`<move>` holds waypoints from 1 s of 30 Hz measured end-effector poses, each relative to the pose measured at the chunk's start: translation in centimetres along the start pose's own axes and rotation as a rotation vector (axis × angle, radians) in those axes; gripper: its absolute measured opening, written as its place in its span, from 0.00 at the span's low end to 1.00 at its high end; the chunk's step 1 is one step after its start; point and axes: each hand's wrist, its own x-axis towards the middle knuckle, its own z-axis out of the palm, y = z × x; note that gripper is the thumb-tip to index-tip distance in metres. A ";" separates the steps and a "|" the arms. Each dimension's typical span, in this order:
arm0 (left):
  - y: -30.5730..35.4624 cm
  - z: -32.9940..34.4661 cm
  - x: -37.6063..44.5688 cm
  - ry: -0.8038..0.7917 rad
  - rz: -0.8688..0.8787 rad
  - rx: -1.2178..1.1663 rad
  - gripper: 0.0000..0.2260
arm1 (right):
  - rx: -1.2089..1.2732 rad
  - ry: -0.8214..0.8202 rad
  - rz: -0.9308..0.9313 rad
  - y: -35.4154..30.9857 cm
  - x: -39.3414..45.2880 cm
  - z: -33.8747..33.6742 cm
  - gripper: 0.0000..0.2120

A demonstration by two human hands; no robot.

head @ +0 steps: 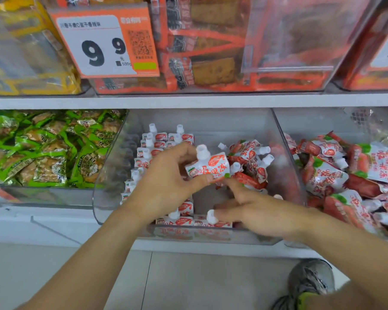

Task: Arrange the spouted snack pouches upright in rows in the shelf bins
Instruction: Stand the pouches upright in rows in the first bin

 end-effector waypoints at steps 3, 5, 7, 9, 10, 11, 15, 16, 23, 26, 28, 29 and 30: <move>-0.3 0.2 0.9 -0.138 -0.008 0.185 0.12 | 0.286 0.174 0.066 0.6 0.8 0.0 0.22; -0.5 0.4 1.0 -0.224 0.003 0.308 0.12 | 0.291 0.193 0.071 0.8 0.5 0.0 0.26; -0.6 0.4 1.1 -0.308 0.022 0.399 0.12 | -0.034 0.199 0.007 0.8 0.1 -0.1 0.22; -0.1 0.1 1.0 -0.410 0.032 0.428 0.14 | -0.369 0.232 -0.051 0.3 -0.2 -0.1 0.18; 0.0 -0.2 0.9 -0.450 0.033 0.418 0.15 | -0.456 0.254 -0.068 -0.1 -0.1 -0.1 0.18; 0.2 -0.5 0.6 -0.468 0.040 0.403 0.16 | -0.516 0.282 -0.068 -0.4 -0.1 -0.2 0.17; 0.5 -0.1 -1.3 -0.449 0.076 0.344 0.19 | -0.770 0.236 -0.030 -1.6 -0.3 -1.1 0.10; 0.4 0.4 -1.8 -0.453 0.078 0.349 0.19 | -0.816 0.155 -0.009 -1.8 -0.3 -1.2 0.04; -0.4 0.7 -2.1 -0.358 0.080 0.312 0.18 | -0.827 -0.012 -0.016 -3.0 1.6 -0.7 0.04; -0.7 1.0 -2.3 -0.350 0.105 0.322 0.12 | -0.840 -0.076 0.040 -3.5 2.3 -1.0 0.09; -0.7 1.3 -2.6 -0.319 0.130 0.343 0.10 | -0.824 -0.146 0.069 -3.6 2.4 -1.5 0.07; -0.7 1.4 -2.8 -0.304 0.137 0.361 0.10 | -0.823 -0.191 0.077 -3.8 2.3 -1.8 0.08; -0.7 1.4 -2.9 -0.293 0.132 0.368 0.11 | -0.814 -0.219 0.086 -3.8 2.0 -2.2 0.11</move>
